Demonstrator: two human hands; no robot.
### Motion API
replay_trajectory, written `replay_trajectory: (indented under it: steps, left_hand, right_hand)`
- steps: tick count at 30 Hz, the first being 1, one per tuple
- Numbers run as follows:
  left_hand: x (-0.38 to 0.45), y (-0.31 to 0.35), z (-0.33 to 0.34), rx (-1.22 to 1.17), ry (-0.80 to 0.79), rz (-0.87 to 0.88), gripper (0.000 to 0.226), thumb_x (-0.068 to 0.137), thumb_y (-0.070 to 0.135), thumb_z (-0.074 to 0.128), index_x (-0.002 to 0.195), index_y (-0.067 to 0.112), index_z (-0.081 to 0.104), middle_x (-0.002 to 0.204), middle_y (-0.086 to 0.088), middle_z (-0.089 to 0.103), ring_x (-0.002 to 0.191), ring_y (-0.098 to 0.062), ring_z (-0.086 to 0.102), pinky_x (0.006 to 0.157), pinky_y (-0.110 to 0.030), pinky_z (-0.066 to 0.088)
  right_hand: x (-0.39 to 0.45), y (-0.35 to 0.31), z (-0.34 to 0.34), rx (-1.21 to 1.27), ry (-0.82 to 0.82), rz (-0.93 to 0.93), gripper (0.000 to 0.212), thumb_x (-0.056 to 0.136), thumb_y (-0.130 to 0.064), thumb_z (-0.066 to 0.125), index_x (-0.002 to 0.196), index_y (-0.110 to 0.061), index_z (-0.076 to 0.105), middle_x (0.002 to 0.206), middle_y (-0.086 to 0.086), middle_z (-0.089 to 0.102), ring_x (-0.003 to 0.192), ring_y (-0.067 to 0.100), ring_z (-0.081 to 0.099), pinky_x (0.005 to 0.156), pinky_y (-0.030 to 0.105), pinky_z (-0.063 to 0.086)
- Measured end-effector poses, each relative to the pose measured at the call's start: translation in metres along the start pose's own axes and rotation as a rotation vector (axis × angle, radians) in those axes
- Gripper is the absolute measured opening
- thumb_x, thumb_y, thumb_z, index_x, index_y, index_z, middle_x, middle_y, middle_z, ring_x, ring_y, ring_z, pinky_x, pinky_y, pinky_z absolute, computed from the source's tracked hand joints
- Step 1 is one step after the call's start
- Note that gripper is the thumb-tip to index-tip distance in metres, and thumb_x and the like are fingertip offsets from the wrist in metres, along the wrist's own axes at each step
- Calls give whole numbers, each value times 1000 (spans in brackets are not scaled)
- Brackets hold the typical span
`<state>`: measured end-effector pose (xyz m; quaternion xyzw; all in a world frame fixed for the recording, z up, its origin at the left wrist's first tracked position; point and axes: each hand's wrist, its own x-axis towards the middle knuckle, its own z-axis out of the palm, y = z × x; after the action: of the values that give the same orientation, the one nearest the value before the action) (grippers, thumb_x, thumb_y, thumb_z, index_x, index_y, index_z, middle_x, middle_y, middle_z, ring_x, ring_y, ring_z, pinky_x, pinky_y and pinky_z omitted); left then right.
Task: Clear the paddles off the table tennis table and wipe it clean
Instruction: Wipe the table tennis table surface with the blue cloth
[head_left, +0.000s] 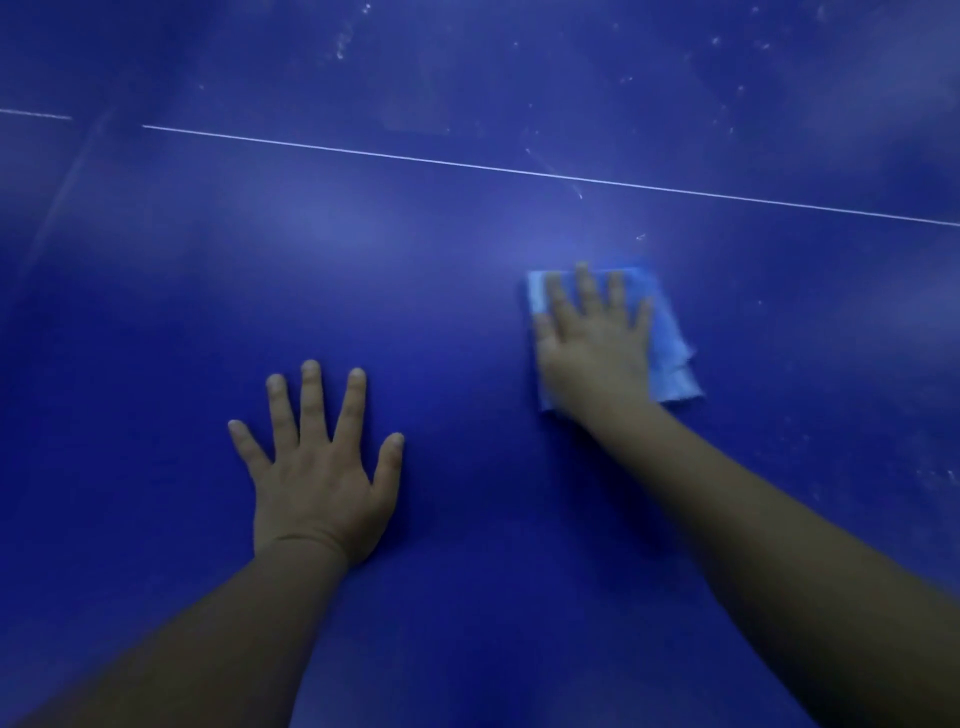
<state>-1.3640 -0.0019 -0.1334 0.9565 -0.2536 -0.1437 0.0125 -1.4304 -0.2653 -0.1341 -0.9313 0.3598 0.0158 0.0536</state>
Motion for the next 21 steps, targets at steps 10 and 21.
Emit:
replay_trajectory:
  steps: [10, 21]
  left_hand:
    - [2, -1, 6, -1, 43, 24, 74, 92, 70, 7, 156, 34, -4, 168, -6, -3, 152, -32, -13, 115, -69, -3]
    - [1, -2, 6, 7, 38, 24, 75, 92, 70, 6, 157, 34, -3, 167, -7, -4, 152, -32, -15, 115, -69, -4]
  right_hand:
    - [104, 26, -8, -110, 28, 75, 58, 101, -33, 21, 158, -23, 18, 165, 10, 13, 148, 45, 13, 113, 71, 12]
    - [89, -3, -10, -67, -104, -134, 55, 105, -44, 19, 158, -32, 9, 167, -2, 2, 153, 32, -2, 119, 60, 0]
